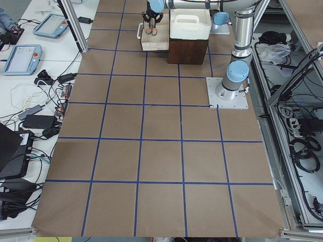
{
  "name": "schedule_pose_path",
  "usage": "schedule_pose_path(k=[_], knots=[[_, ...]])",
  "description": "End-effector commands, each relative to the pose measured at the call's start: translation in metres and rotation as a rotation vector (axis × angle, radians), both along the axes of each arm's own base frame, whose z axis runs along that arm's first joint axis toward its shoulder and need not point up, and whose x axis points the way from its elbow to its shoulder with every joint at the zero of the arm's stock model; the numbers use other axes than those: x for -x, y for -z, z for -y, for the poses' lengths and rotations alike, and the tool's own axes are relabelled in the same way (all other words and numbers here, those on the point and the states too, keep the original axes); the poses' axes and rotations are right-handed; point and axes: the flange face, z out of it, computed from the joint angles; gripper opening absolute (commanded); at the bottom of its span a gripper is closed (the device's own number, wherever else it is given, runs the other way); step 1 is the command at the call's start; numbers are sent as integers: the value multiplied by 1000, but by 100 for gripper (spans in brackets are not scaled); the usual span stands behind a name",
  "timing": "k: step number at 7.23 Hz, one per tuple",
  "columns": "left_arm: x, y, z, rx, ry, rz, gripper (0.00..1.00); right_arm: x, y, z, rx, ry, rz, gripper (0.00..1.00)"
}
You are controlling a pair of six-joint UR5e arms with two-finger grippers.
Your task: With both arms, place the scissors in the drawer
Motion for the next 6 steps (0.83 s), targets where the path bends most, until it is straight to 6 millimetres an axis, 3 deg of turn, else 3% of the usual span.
schedule_pose_path(k=[1, 4, 6], knots=[[1, 21, -11, -34, 12, 17, 5, 0, 1, 0, -2, -1, 2, 100], [5, 46, -12, -73, 14, 35, 6, 1, 4, -3, -17, -1, -10, 100], [11, 52, -16, -84, 20, 41, 6, 1, 3, -7, -19, -1, -9, 100]])
